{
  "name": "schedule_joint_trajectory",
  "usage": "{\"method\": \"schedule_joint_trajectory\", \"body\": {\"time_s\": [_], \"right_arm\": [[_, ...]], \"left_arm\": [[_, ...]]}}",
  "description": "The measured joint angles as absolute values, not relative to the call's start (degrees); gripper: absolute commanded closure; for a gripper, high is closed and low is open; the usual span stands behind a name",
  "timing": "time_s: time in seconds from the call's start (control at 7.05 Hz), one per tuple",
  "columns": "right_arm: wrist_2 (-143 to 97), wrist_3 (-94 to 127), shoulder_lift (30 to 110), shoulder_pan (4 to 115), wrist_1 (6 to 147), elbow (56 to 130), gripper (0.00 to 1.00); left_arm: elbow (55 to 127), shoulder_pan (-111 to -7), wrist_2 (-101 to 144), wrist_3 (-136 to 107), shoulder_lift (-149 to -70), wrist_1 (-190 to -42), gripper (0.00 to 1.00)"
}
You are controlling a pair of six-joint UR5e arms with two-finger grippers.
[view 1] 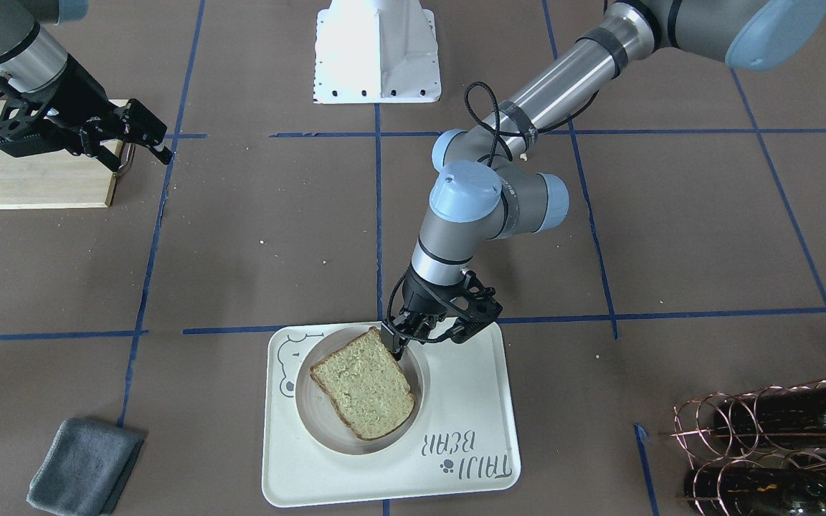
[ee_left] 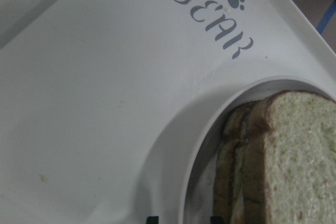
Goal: Make sandwich and place on tray
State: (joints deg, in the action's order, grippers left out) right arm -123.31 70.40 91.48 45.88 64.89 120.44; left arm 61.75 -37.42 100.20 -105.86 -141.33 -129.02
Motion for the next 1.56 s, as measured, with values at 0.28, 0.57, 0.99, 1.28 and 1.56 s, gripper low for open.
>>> {"method": "schedule_joint_trajectory", "body": {"time_s": [0.28,0.57,0.99,1.28,1.56], "right_arm": [[-123.9,70.3,91.8,47.3,65.2,120.4,0.00],[-128.2,63.1,95.8,54.9,65.7,119.6,0.00],[-134.5,32.2,103.7,69.7,68.4,112.3,0.00],[-136.7,10.7,103.7,79.3,80.9,109.7,0.00],[-136.7,-1.3,100.1,84.3,94.0,109.9,0.00]], "left_arm": [[80.0,-37.7,100.6,-103.4,-130.2,-124.3,0.42],[97.7,-38.1,103.0,-87.8,-116.6,-120.0,0.42],[109.9,-46.4,112.7,-57.5,-96.2,-119.3,0.37],[110.8,-60.9,122.8,-32.7,-86.0,-119.3,0.37],[109.4,-76.8,132.0,-10.5,-78.9,-115.6,0.37]]}}
